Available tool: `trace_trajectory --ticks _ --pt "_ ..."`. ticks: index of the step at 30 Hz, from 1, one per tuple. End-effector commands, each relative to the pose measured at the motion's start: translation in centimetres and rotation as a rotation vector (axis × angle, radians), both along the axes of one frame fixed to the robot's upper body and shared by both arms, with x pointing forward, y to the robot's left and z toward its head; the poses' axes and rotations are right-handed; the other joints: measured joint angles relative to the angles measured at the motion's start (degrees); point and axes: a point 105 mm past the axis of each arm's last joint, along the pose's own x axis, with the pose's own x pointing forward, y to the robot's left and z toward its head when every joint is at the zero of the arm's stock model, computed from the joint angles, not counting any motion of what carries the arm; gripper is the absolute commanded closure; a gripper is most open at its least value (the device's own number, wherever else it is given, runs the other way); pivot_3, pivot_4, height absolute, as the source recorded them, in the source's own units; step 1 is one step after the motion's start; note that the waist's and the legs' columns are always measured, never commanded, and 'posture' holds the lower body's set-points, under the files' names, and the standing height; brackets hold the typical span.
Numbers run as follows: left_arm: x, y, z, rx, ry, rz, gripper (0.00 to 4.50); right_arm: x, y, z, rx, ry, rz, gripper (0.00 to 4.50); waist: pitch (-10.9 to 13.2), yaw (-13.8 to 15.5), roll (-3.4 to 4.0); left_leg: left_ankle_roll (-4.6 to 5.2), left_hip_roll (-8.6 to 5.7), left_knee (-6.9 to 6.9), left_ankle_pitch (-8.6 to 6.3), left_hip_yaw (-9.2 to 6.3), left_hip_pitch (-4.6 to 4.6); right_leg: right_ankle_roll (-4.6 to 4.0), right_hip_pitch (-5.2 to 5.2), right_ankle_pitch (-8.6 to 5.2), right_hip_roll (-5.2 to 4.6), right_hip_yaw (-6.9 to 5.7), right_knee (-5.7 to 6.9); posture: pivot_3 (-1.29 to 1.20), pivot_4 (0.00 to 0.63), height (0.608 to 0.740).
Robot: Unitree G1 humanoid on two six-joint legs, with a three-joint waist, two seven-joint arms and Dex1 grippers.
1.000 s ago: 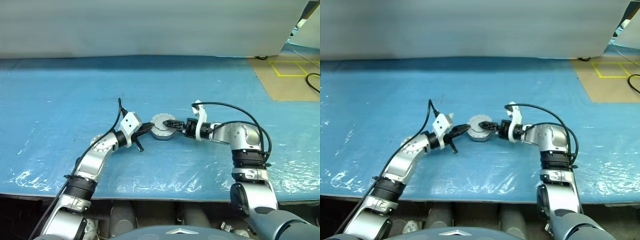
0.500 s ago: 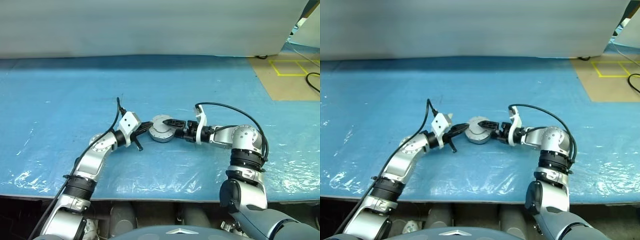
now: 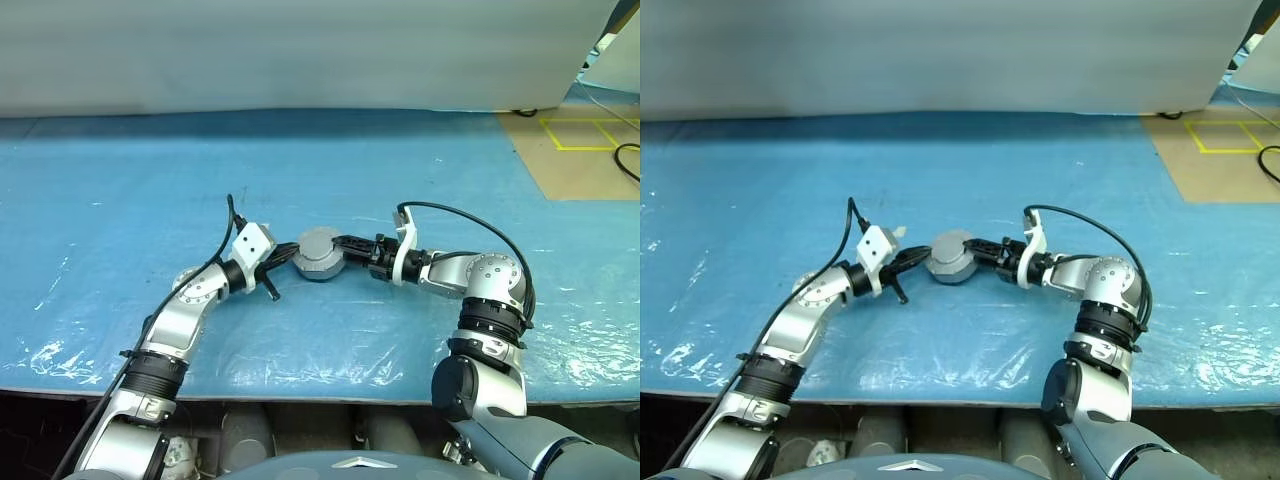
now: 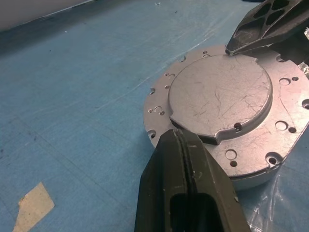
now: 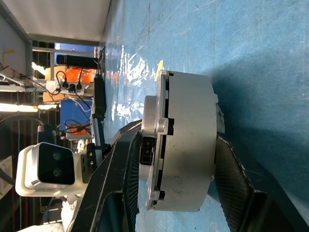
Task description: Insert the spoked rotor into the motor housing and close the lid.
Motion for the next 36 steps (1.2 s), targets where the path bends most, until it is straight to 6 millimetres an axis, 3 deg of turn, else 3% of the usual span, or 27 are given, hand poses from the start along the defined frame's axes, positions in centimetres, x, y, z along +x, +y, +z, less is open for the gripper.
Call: trace_trajectory --ticks 1,10,15,20,24,32,36 --pt "-0.6 -1.5 0.2 -0.012 -0.010 -0.058 4.50 -0.8 1.4 0.1 0.012 0.002 0.067 2.69 0.0 0.0 0.00 0.00 0.00 0.00 0.00 0.00 0.00 0.00 0.00 0.00 0.00 0.00 0.00 0.00 0.150 0.740" --pt "-0.5 -1.4 0.4 -0.021 -0.015 -0.049 4.50 -0.2 1.3 0.3 0.008 -0.017 0.040 2.69 0.0 0.0 0.00 0.00 -0.01 0.00 0.00 0.00 0.00 0.00 0.00 0.00 0.00 0.01 0.00 0.00 0.150 0.740" --pt "0.2 -0.8 1.5 -0.091 -0.035 0.005 4.50 -0.1 1.4 0.1 -0.013 -0.033 0.038 2.69 0.0 0.0 0.00 0.00 -0.01 0.00 0.00 0.00 0.00 0.00 0.00 0.00 0.00 0.00 0.01 0.00 0.150 0.740" --pt "1.8 1.2 4.0 -0.263 -0.053 0.150 4.50 0.4 1.0 0.1 0.012 -0.039 -0.009 2.69 0.0 -0.1 -0.01 0.00 0.00 0.02 0.00 0.00 -0.01 0.00 0.00 0.00 0.00 0.02 0.01 0.00 0.150 0.740" --pt "2.7 3.5 5.3 -0.421 -0.027 0.271 4.50 1.3 0.8 1.5 0.093 -0.079 -0.061 2.69 0.0 -0.8 -0.01 0.00 0.02 0.02 0.00 0.00 -0.01 -0.01 -0.02 0.00 0.03 0.04 0.03 0.00 0.150 0.740" --pt "0.9 6.3 4.6 -0.618 0.129 0.327 4.50 3.1 0.2 4.4 0.249 -0.152 -0.166 2.69 0.1 -1.0 0.01 0.00 -0.01 -0.01 0.00 -0.01 -0.14 -0.01 -0.05 0.01 0.04 -0.06 -0.02 0.00 0.150 0.740" --pt "0.4 6.7 4.4 -0.647 0.154 0.344 3.55 3.4 0.4 4.9 0.274 -0.166 -0.176 2.69 0.1 -0.9 -0.01 0.00 0.00 -0.04 0.00 -0.02 -0.12 -0.01 -0.05 0.00 0.04 -0.09 -0.02 0.00 0.150 0.740"
